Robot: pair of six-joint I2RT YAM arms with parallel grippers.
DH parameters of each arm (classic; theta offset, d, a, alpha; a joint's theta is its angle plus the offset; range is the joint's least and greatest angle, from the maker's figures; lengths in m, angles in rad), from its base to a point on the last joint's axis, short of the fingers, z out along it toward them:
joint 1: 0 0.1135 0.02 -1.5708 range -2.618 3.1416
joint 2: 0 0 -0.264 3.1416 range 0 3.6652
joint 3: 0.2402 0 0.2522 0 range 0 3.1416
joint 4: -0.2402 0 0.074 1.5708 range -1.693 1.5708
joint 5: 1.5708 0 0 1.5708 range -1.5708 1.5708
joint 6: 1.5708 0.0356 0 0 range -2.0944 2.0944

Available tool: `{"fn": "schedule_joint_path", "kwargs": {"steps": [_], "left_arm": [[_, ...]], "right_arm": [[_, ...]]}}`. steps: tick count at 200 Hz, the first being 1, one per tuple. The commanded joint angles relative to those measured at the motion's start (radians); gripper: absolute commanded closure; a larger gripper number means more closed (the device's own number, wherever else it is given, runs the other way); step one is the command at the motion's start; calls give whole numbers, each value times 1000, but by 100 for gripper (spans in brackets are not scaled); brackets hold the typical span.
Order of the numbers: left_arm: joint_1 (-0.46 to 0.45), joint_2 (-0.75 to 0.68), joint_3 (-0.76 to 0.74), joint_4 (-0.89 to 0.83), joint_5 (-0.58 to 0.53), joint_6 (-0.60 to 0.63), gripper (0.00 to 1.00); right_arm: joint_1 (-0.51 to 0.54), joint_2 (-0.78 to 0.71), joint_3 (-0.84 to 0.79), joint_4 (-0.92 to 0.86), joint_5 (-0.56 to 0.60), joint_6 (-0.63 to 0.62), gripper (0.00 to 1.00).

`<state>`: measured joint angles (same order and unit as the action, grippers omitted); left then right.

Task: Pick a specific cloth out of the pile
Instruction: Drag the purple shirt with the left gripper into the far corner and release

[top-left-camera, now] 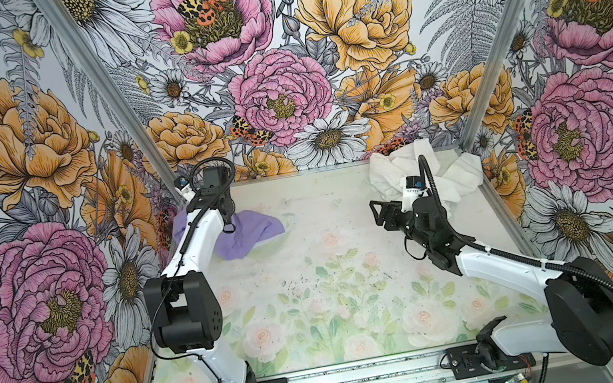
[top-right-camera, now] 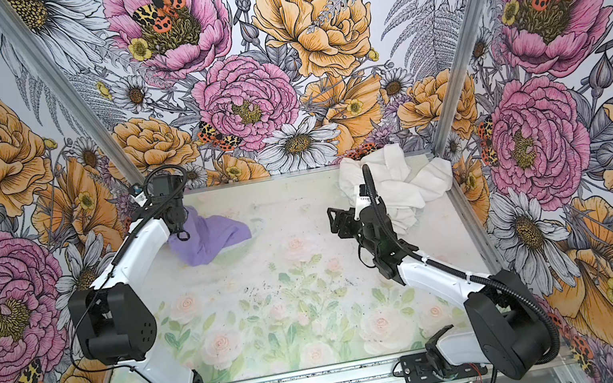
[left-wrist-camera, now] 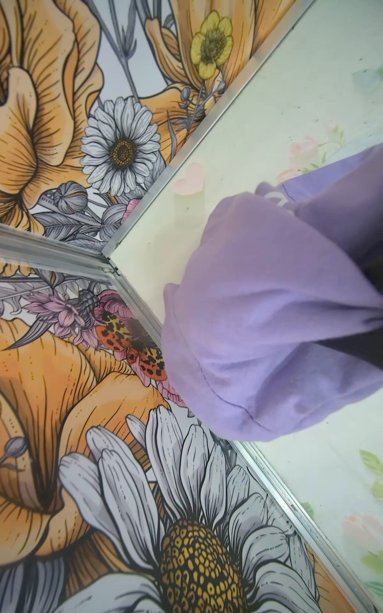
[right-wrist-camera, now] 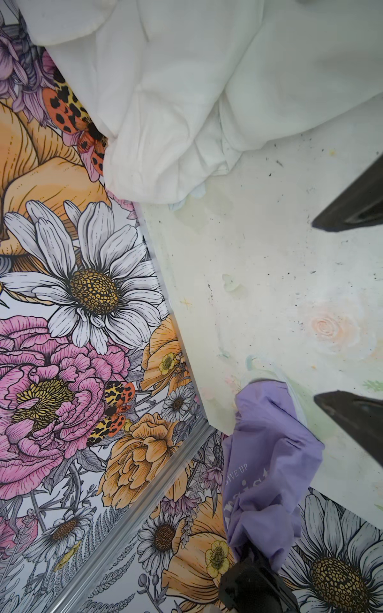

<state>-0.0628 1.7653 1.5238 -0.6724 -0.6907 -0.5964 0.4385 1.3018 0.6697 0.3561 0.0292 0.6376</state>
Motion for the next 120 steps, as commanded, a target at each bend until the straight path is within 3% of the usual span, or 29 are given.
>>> {"fn": "schedule_joint_path", "kwargs": {"steps": [1, 43, 62, 79, 102, 120], "left_arm": [[-18, 45, -17, 35, 20, -40, 100], [-40, 164, -37, 36, 117, -85, 86], [-45, 193, -57, 45, 187, -120, 68], [-52, 212, -83, 68, 228, -137, 43], [-58, 242, -92, 79, 253, -136, 38], [-58, 237, -90, 78, 255, -132, 22]], "right_arm": [[-6, -48, -24, 17, -5, 1, 24], [-15, -75, -40, 10, -4, -3, 24], [-20, -82, -47, 8, -6, -3, 24], [-23, -86, -54, 8, -5, 0, 24], [-32, -90, -61, 7, -6, 0, 24], [-39, -96, -64, 4, -11, 0, 24]]}}
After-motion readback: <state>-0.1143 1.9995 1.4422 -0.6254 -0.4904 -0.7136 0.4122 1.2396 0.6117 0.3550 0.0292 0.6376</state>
